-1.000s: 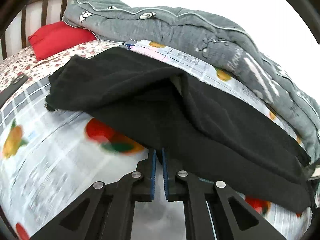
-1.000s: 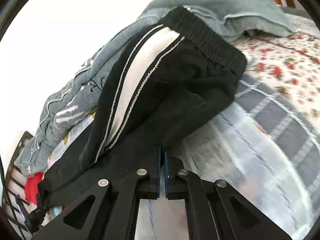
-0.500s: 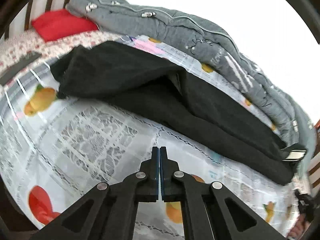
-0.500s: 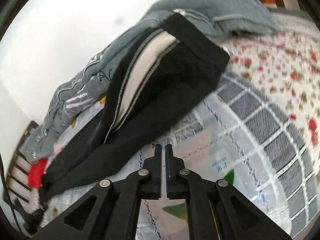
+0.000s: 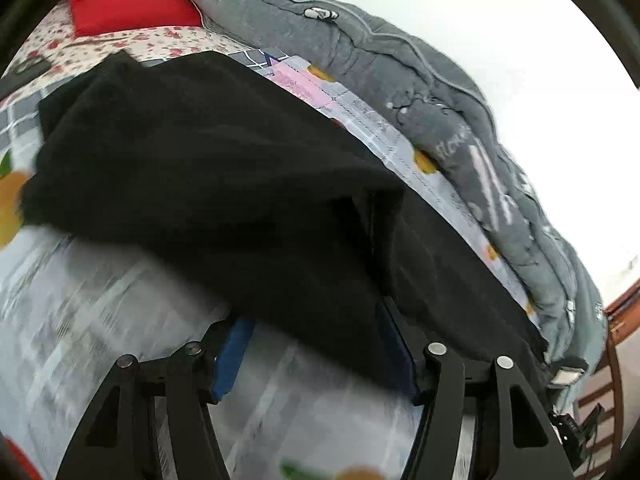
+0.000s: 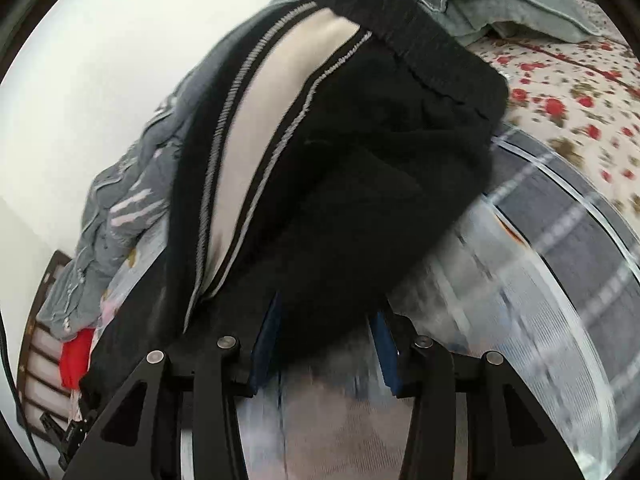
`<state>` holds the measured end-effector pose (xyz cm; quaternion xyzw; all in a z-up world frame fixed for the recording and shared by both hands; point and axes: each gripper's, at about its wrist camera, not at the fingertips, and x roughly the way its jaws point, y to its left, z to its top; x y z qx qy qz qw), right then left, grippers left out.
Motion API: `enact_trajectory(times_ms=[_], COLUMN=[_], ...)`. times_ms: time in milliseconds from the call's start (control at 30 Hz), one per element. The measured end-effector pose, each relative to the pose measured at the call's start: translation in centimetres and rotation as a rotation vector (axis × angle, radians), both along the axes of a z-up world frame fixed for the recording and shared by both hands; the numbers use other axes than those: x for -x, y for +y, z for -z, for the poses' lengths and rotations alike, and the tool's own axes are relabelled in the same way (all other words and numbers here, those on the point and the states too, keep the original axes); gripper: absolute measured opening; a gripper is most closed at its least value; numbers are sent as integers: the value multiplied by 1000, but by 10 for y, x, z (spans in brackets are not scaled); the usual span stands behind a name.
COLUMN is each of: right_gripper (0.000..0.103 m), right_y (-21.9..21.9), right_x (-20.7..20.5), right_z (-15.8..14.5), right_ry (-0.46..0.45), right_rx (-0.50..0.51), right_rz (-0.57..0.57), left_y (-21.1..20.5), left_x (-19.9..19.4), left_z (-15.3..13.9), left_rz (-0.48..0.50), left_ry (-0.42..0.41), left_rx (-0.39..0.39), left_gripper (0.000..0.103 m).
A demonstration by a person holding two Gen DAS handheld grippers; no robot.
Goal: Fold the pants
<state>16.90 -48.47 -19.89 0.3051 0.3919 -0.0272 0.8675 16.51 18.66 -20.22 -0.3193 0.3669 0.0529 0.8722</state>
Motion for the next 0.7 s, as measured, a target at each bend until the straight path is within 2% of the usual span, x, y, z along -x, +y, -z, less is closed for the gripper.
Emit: enact_trajectory(times_ms=[33,67,100,133,200,233,300,433,567,700], right_gripper=[43,37,30,13,10,9,9,7,6,9], right_y=[1,2,2,2,-2,-3,1,4,-4,-5], right_x=[-9,-14,-19,-24,-24,-18,-4,32,74,92], right_z=[2,3,5,8,8,6,-4,-17,-25,-21], right_ry=[4,11,24,41,29,6,-27,-57,-43,7], right_rx=[1,2,5,-3,-43,-60,-9,37,72,118], right_rz=[6,10,18,23,51,73,94,99,80,55], left_y=[-2,-3,-2,-2,2,4,5,-4,-10,-21], left_x=[-9,-15,-20,-26,-27,-25,-21,5,45,74], left_z=[0,0,1,1,2,1,-3,-11,-9,-11], left_rz=[-11,-20,-27,-40,-39,-29,-5,52,101,129], left_ry=[17,38,61,84,108,105,99,103,85,69], left_rx=[-12,-25,-39,-52,-52,-43,-47,-113,-90,-137], left_gripper=[53,49,37,23,14,12,10,10,10,14])
